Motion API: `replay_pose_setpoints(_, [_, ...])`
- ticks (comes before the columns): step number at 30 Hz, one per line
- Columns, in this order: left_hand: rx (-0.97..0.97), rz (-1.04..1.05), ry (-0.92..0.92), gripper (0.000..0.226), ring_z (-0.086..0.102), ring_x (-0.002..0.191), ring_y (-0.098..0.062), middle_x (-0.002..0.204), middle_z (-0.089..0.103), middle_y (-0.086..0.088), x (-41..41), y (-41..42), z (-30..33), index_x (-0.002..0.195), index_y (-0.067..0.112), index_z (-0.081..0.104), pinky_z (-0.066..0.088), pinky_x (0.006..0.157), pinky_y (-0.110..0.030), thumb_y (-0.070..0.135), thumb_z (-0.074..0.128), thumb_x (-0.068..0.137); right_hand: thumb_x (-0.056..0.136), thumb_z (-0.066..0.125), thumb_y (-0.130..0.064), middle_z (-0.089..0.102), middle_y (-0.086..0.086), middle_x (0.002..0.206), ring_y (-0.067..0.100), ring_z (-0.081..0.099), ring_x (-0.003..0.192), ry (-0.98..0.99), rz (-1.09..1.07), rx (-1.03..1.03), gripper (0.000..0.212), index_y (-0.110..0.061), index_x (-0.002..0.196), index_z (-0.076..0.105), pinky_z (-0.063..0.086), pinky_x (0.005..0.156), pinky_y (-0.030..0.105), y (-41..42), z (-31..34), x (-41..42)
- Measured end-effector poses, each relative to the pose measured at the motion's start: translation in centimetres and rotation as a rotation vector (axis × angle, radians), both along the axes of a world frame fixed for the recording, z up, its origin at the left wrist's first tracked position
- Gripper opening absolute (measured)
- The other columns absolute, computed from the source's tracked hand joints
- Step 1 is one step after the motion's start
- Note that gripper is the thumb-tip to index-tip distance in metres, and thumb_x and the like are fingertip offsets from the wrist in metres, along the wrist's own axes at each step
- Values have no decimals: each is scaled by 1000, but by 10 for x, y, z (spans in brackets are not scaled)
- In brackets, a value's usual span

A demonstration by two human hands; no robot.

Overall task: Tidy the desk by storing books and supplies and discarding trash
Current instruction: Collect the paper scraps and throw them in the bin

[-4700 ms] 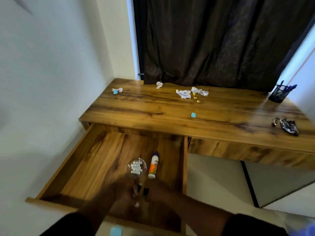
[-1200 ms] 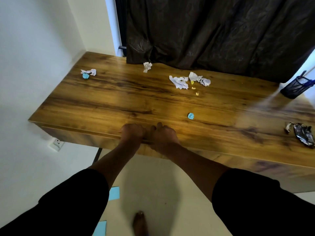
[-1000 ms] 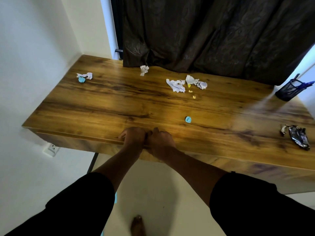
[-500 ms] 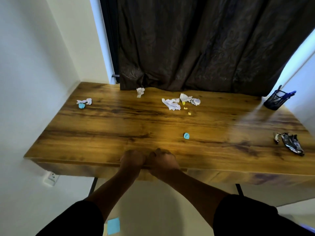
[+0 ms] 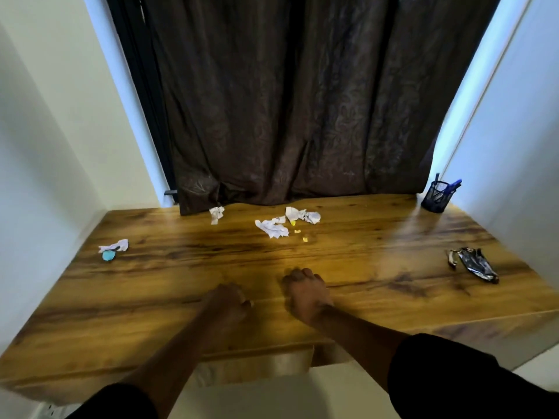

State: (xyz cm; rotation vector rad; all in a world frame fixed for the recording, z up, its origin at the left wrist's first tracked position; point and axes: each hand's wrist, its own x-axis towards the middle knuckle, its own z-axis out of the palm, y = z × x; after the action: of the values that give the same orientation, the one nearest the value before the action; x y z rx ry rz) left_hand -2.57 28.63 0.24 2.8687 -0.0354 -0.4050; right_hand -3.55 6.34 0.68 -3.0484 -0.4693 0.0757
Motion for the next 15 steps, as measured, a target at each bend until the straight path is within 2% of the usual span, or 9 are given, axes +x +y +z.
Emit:
replay_pose_setpoints(2, [-190,79,-14,34,68,108,-20,110,74,2,7,-16,-7,105,21,74,51,81,-27,51,67,90,88,65,-25,43,9,149,36,40,134,27,-26,-64,58,-26,143,46,43,104,50,-18,-3,14])
replay_pose_setpoints(4, [-351,150,-24,26,69,104,-16,106,76,5,10,-29,-15,103,22,75,47,77,-24,44,69,92,89,62,-18,42,11,149,38,39,133,51,-36,-93,56,-27,142,46,44,102,50,-29,-9,22])
replay_pose_setpoints(6, [-480,210,-18,19,70,98,-15,100,75,6,17,-43,-27,99,23,75,50,78,-27,41,68,94,88,62,-12,46,11,143,36,44,128,74,-38,-83,53,-27,137,50,48,97,48,-42,-15,30])
replay_pose_setpoints(8, [-669,332,17,17,70,88,-19,93,73,0,26,-62,-33,94,23,71,59,78,-38,39,66,96,89,61,-10,48,11,139,35,49,125,103,-12,-61,48,-24,134,53,51,94,46,-54,-19,42])
replay_pose_setpoints(11, [-1032,604,97,15,68,84,-27,108,70,-18,41,-90,-26,104,16,66,59,70,-41,30,62,101,90,61,-9,47,13,139,36,50,127,166,65,-67,47,-18,135,52,49,96,46,-63,-19,58])
replay_pose_setpoints(13, [-1226,773,163,25,66,87,-32,112,67,-17,49,-105,-21,115,6,62,55,66,-39,28,57,104,91,63,-12,45,11,141,36,48,129,192,108,-24,51,-20,140,48,47,99,46,-67,-16,66])
replay_pose_setpoints(15, [-1343,859,181,28,67,95,-35,114,67,-16,54,-114,-21,118,4,61,55,68,-39,28,56,104,93,63,-13,45,11,143,37,49,129,216,180,21,54,-20,143,46,47,102,47,-69,-18,73])
